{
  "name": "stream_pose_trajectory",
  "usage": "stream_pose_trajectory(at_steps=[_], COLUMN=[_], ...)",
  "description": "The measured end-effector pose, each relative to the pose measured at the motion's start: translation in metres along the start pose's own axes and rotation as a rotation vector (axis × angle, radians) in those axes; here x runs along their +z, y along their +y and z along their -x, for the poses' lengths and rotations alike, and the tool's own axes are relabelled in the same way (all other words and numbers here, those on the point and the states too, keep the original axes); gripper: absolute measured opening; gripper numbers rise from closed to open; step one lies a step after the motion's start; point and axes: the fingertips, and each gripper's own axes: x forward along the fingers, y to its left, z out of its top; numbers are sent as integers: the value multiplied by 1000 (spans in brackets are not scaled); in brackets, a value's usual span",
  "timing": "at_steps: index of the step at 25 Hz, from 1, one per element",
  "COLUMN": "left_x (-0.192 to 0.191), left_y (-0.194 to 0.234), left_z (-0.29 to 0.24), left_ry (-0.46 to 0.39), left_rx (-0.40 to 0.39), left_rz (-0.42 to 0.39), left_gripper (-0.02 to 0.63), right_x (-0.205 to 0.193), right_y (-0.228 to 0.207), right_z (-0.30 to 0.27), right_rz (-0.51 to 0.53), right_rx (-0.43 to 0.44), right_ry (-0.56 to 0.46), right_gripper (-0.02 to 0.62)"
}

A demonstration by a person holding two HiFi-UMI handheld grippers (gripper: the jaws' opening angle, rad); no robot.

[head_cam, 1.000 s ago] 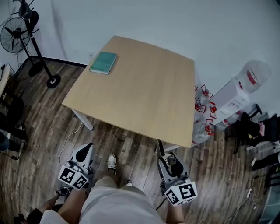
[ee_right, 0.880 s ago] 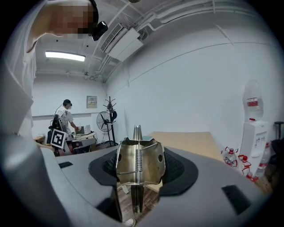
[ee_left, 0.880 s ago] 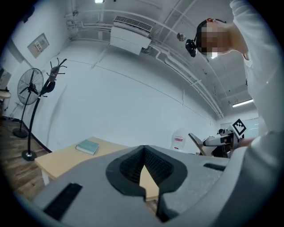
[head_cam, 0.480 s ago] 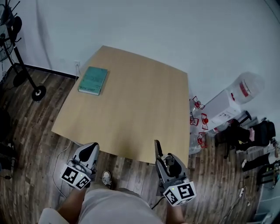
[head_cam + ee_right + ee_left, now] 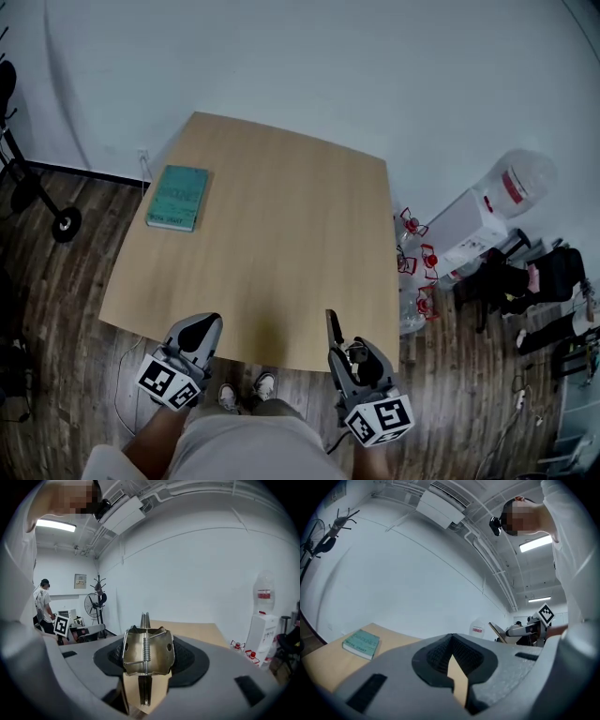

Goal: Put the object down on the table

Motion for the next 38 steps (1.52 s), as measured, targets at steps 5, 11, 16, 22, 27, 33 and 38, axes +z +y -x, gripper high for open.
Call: stream_pose_trajectory(at_steps=[5, 11, 16, 22, 27, 33, 38], left_x=[20, 28, 21, 15, 9, -3, -12], left_y=[-16, -12, -7, 3, 9, 11, 15], left_z=[-35, -46, -45, -38, -35, -34, -32], left_ry=[-27, -24, -9, -4, 6, 22, 36], left_rx=[-3, 44, 91, 141, 163, 175, 201], left_rz=[-56, -101, -104, -100, -87, -74, -68], left_gripper=[8, 7, 7, 7, 6, 8, 8], right_x=[12, 14, -1, -25, -40, -70, -91], right_y=[-29, -49, -59, -66, -65, -65, -63], right_z=[-16, -39, -57, -89, -130, -177, -204], right_rz=[29, 44, 64, 86, 117, 163, 225], right_rx=[27, 71, 97, 111, 127, 141, 162], right_ry=[-29, -45, -11, 41, 76, 138, 175], right_gripper=[213, 213, 213, 213, 213, 213, 213])
